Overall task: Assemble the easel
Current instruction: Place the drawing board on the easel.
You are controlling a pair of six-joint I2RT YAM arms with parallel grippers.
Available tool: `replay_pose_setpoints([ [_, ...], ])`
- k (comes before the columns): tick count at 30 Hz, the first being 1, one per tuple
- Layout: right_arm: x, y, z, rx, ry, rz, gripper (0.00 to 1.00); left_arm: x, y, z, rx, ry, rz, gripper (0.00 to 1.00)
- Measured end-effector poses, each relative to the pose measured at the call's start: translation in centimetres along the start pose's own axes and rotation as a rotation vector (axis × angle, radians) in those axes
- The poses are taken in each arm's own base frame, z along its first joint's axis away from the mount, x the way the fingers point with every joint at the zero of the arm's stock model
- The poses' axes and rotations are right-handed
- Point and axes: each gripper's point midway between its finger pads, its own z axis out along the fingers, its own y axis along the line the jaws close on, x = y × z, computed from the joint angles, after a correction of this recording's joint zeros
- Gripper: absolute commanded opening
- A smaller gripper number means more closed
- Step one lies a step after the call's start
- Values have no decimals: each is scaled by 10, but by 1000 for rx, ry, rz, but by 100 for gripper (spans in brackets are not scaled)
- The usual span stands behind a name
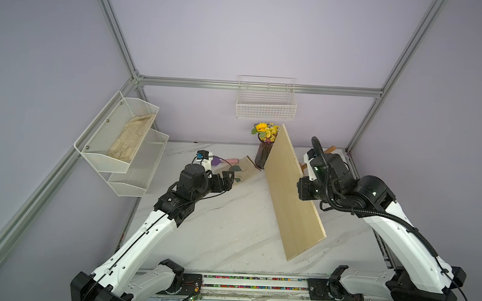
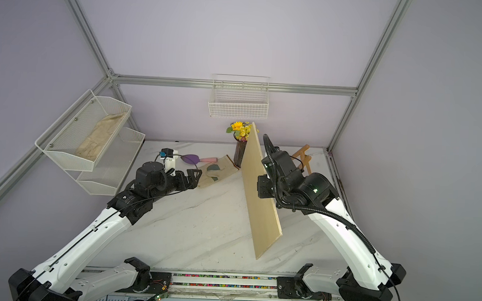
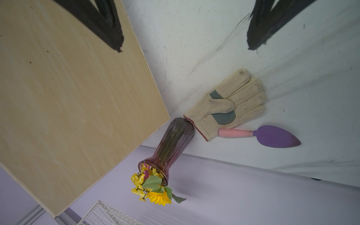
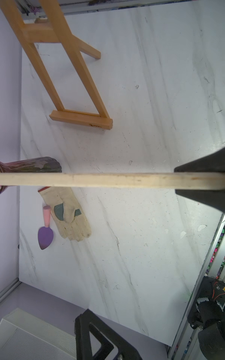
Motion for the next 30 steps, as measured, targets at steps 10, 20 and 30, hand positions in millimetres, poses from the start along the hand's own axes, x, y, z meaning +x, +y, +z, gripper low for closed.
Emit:
replay_pose_setpoints([
  [10, -5, -37, -21, 112, -59, 69, 0, 20, -34, 24, 70, 40, 44, 100],
  [20, -34, -56, -28, 198, -102, 90, 0, 38, -49, 49, 100, 76, 64, 100],
  [30, -80, -74, 11, 249, -98, 104, 0, 60, -55, 74, 109, 127, 62, 100],
])
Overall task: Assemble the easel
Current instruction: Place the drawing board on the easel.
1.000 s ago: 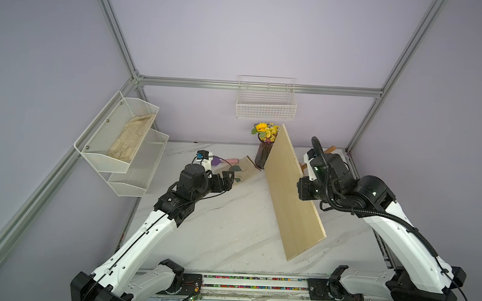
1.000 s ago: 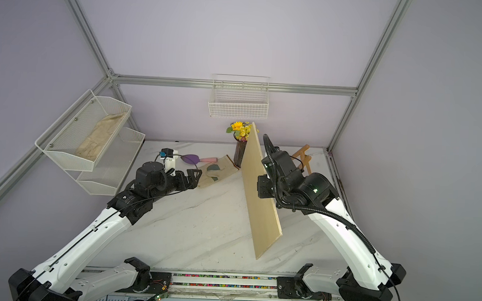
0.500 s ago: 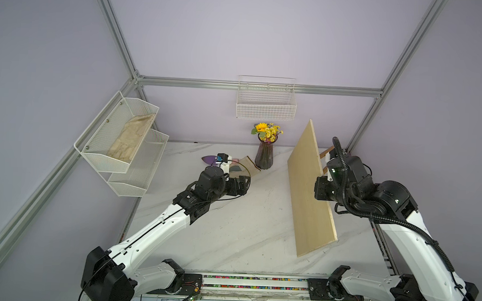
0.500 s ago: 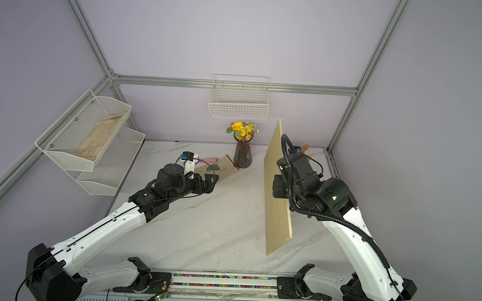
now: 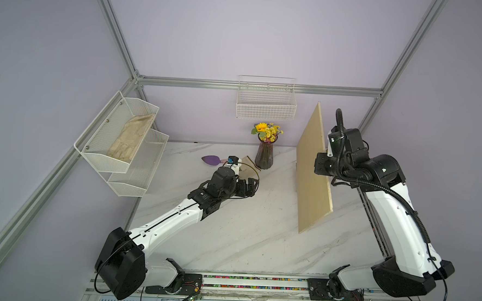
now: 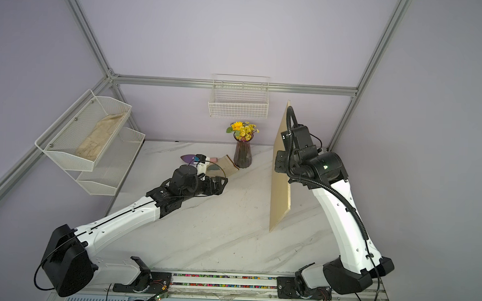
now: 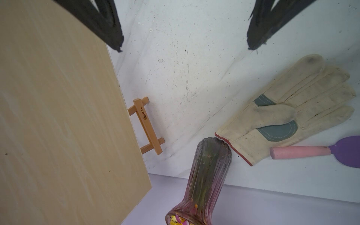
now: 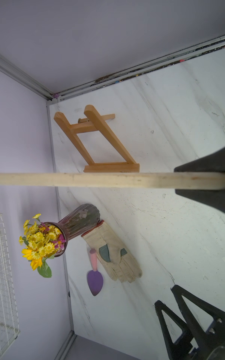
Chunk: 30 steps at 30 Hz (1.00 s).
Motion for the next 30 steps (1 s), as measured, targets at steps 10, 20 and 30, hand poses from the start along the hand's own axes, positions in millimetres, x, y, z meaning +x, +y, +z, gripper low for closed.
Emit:
replay_pose_setpoints([
  [10, -14, -34, 50, 24, 73, 63, 0, 13, -8, 15, 17, 29, 7, 100],
  [20, -24, -53, 76, 7, 87, 89, 0, 18, -8, 21, 17, 41, 8, 100],
  [30, -27, -57, 88, -33, 100, 106, 0, 27, -3, 33, 2, 66, 7, 100],
])
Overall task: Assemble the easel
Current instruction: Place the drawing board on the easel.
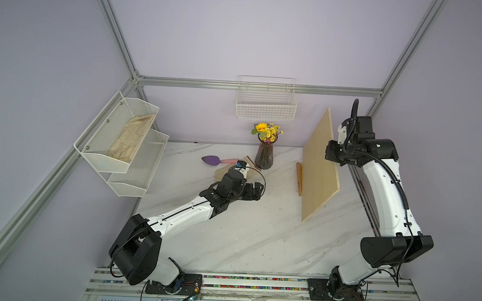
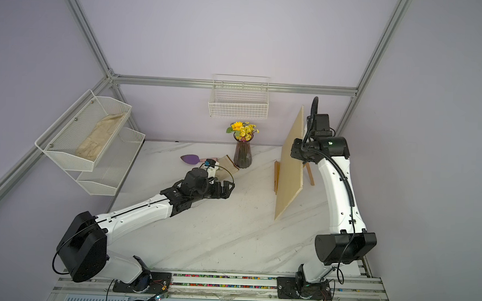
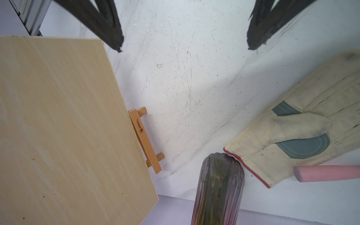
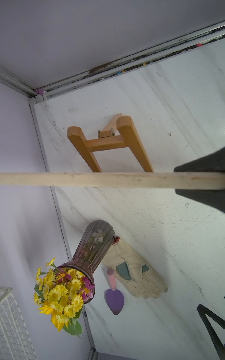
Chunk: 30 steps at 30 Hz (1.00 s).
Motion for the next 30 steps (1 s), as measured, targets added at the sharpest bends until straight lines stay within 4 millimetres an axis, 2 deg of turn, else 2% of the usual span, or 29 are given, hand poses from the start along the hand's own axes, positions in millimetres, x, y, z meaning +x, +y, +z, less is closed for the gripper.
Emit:
replay_pose_setpoints([
  [16, 3, 6, 4, -42, 21, -37, 0, -1, 2, 0, -11, -5, -16, 100],
  [30, 11, 15, 5, -123, 54, 58, 0, -2, 3, 0, -20, -11, -19, 100],
])
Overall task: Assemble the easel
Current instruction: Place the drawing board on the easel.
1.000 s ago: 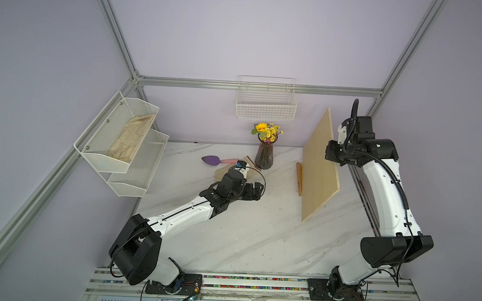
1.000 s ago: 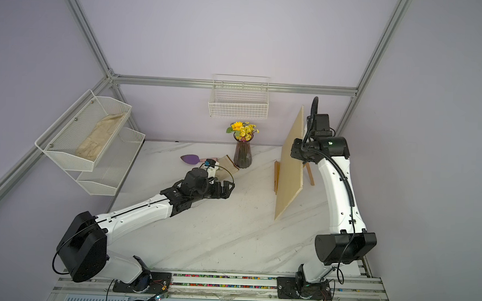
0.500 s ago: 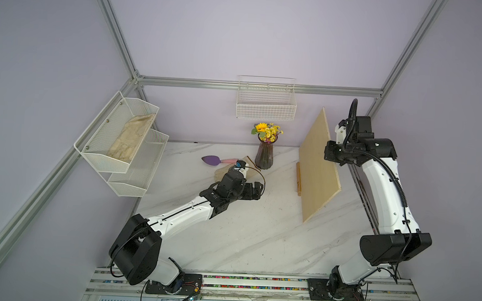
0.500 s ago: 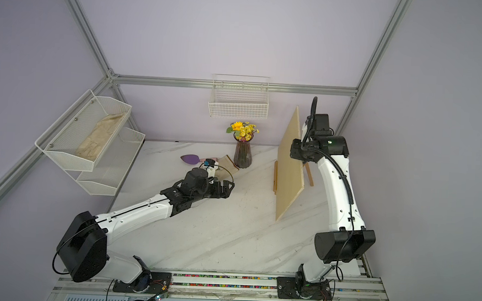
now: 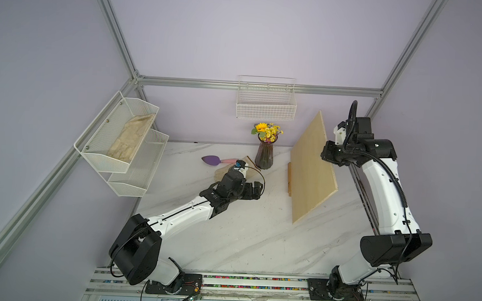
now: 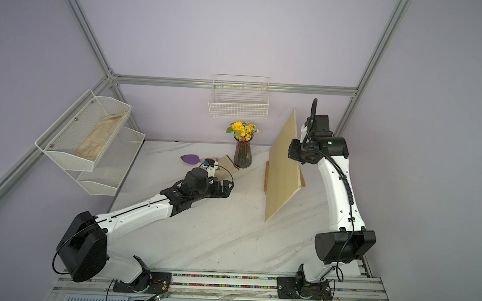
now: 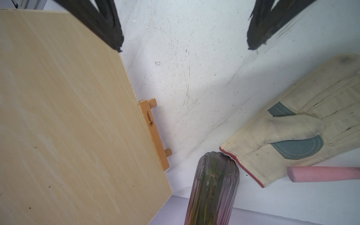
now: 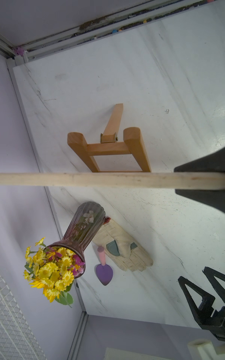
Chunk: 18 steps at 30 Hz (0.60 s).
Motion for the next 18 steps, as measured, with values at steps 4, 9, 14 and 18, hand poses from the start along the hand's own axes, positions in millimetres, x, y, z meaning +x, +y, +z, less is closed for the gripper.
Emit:
replay_pose_setpoints([
  [4, 2, -7, 1, 3, -5, 20, 0, 0, 1, 0, -4, -1, 0, 100],
  [9, 5, -16, 1, -7, -13, 48, 0, -1, 2, 0, -10, -5, 0, 100],
  [14, 7, -23, 0, -29, -20, 86, 0, -1, 2, 0, -12, -6, 0, 100],
  [18, 9, -28, 2, -51, -20, 117, 0, -1, 2, 0, -13, -7, 0, 100],
])
